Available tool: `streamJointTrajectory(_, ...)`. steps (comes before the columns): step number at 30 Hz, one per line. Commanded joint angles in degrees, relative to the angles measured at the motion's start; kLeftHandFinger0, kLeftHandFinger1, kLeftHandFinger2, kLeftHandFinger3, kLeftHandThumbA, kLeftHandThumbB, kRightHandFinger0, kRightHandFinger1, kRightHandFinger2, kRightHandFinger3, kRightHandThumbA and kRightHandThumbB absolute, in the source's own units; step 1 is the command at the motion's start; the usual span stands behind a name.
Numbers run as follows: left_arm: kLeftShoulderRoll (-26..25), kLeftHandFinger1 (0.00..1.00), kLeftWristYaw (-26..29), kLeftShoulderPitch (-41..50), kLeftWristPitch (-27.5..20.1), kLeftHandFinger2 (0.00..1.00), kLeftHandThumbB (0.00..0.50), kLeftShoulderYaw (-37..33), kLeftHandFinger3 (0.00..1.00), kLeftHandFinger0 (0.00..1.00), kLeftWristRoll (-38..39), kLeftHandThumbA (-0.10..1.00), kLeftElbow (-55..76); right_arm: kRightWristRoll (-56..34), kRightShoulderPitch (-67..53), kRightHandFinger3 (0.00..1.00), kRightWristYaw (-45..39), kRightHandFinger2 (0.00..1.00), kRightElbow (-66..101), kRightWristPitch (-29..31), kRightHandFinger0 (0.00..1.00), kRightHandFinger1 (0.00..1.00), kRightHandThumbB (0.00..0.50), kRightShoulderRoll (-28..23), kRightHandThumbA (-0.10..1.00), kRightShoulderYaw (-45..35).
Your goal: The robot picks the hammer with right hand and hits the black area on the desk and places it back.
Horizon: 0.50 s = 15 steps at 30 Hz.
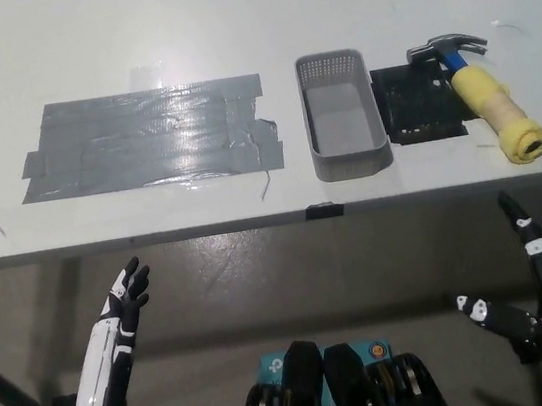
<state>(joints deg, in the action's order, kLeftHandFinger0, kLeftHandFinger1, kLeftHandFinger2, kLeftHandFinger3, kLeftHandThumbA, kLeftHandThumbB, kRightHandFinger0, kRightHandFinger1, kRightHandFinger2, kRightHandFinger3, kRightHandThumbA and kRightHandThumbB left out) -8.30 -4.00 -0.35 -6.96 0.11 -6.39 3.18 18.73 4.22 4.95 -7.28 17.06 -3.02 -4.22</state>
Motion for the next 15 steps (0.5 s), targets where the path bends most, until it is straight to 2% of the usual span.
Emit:
streamJointTrajectory(1, -0.18, 1.0, 0.79, -0.77, -2.93, 1.0, 0.067, -0.23, 1.0, 1.0, -0.84, 1.0, 0.93, -0.57, 2.65, 1.0, 3.84, 1.0, -1.31, 7.95, 1.0, 1.0, 0.267, -0.67, 1.0, 0.06)
streamJointTrajectory(9, -0.14, 1.0, 0.59, -1.14, -3.04, 1.0, 0.05, -0.2, 1.0, 1.0, -0.75, 1.0, 1.06, -1.22, 2.3, 1.0, 3.34, 1.0, -1.43, 7.47, 1.0, 1.0, 0.277, -0.6, 0.99, 0.84)
streamJointTrajectory(15, -0.15, 1.0, 0.7, -1.11, -2.69, 1.0, 0.035, 0.03, 1.0, 1.0, -0.75, 1.0, 1.21, -0.95, 2.53, 1.0, 3.58, 1.0, -1.19, 6.64, 1.0, 1.0, 0.26, -0.69, 0.96, 1.01)
